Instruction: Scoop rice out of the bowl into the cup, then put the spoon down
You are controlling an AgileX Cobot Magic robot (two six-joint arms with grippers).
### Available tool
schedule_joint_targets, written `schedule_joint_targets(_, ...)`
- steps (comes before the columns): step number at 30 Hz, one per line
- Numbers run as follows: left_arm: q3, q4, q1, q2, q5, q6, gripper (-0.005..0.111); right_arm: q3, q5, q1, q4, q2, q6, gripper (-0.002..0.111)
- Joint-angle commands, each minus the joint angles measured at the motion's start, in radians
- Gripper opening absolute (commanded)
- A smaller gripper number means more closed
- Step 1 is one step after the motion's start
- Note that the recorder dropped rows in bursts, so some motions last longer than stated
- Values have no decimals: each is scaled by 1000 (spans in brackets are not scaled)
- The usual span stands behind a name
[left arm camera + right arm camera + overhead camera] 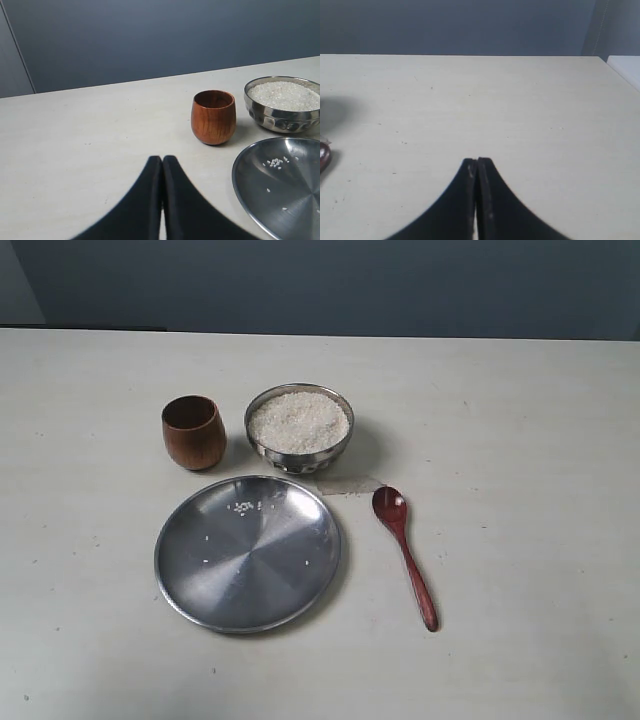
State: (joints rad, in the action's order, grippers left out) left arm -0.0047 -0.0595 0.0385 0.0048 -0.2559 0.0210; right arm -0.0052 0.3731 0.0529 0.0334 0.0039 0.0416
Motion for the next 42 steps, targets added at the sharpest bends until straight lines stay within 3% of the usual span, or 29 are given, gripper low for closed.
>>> schedule_joint_targets(1,5,-6,1,-5,9,1,0,5,-14,5,0,-4,1,0)
schedule_joint_targets(27,5,9,1,-5,40,1,0,5,-11,5,3,-4,1,0)
schedule_joint_targets(34,5,572,1,-5,240,98,0,5,-11,5,3,-4,1,0)
schedule_joint_targets(36,5,668,1,-5,290,98,0,5,-11,5,3,-4,1,0)
schedule_joint_targets(39,-2,711,3,-5,277,98,0,5,-11,5,3,-4,1,0)
schedule_joint_targets(42,-80,608,3,-5,194,88,0,5,-11,5,3,-4,1,0)
